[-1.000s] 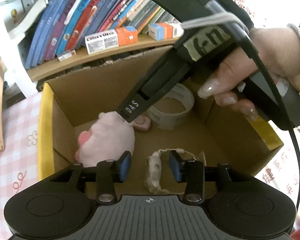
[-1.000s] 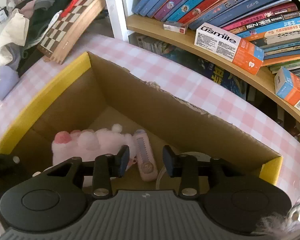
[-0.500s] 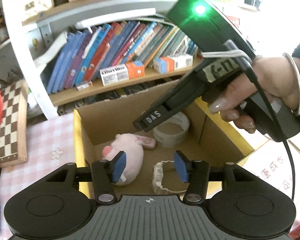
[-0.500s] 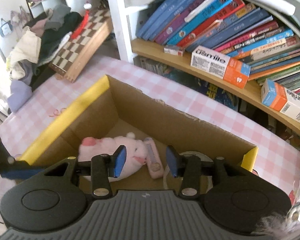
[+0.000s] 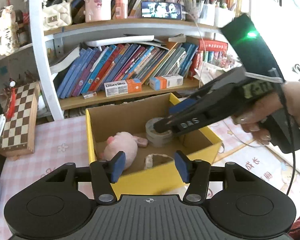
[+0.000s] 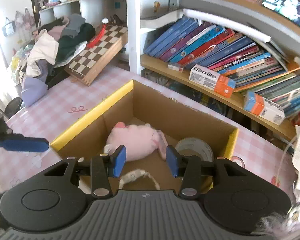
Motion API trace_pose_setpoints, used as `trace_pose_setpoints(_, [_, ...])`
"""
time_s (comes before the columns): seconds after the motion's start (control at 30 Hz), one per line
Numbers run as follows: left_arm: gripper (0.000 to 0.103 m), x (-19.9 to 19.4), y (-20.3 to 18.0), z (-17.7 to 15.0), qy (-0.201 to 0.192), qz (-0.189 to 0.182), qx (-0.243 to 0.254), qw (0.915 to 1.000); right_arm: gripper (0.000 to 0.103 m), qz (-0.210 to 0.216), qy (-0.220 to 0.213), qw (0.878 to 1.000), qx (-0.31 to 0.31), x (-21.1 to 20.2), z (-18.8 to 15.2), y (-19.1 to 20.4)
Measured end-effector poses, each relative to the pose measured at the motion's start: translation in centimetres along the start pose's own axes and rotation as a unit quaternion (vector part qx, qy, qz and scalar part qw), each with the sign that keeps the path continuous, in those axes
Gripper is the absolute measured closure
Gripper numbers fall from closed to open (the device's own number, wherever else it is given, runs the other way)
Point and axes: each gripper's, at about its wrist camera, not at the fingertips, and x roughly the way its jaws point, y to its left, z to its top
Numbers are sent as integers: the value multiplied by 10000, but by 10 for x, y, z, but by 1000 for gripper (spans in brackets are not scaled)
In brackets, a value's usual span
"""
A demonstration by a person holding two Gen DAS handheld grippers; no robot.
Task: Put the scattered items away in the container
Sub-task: 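Withdraw both tools from the box back toward the remaining items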
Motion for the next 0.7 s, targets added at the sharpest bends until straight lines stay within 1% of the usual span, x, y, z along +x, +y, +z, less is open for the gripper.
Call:
trace_pose_setpoints(0.2, [44,-33,4,-25,-126,97,-70,9998,61,-336,-228,9992,60,-38,-32,25])
trace_pose_setpoints(0.43, [43,-67,13,-54,-172,292,-172,9993,60,-626,-379,9970,234,-74,-72,56])
trace_pose_setpoints(0.47, [43,-71,14,-57,-185,331,-177,9991,59,-679,-416,9965,244,-79,-78,60])
trace_pose_setpoints(0.5, [40,-75,13,-62,-198,404,-172,9988,56,-740,-457,9959,258,-84,-84,65])
trace_pose_setpoints(0.57, [32,-81,11,-71,-212,538,-170,9982,55,-874,-538,9943,298,-93,-96,73])
trace_pose_setpoints(0.63, [31,-85,8,-81,-189,625,-194,9977,55,-1004,-577,9927,345,-99,-108,81])
trace_pose_setpoints(0.7, [31,-87,6,-91,-122,634,-214,9977,54,-1102,-584,9913,426,-104,-121,86])
